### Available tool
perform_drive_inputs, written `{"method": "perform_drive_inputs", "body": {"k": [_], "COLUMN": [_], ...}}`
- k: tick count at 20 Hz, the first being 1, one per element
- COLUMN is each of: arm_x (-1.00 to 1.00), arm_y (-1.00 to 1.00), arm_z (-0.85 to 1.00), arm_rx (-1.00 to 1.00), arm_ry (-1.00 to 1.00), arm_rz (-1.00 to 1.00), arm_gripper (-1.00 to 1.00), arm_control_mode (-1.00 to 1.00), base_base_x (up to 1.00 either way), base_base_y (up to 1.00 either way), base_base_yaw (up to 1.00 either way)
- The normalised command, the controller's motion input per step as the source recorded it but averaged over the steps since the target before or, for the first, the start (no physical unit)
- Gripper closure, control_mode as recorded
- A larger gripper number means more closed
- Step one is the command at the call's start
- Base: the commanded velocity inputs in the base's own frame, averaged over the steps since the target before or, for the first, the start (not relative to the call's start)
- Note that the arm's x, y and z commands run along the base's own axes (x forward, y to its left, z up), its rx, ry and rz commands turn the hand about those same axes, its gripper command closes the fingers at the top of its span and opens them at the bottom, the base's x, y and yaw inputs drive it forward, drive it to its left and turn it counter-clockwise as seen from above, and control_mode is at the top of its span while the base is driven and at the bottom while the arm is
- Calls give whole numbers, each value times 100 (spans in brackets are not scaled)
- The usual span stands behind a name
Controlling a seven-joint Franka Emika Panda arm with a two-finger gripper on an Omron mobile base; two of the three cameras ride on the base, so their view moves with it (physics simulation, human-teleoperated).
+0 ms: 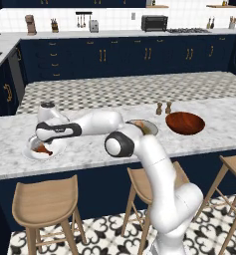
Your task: Pick the chicken drumstick and onion from their plates and place them in the bowl. Then put the bowl in the fridge.
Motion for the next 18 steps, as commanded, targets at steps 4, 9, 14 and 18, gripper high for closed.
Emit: {"method": "perform_drive_inputs", "body": {"k": [4,9,14,18], "arm_x": [14,0,-58,-100], "arm_y": [17,23,-22,-81], "arm_z": [-48,-63,-44,-100], "arm_rx": [0,0,0,6], "arm_ry": [0,0,0,-4], "arm_rz": [6,6,3,0], "arm_gripper": [-100,100,100,100], "arm_control_mode": [-100,-100,-100,-100], "base_base_x": [0,0,0,0], "base_base_y": [0,0,0,0], "base_base_yaw": [0,0,0,0]}}
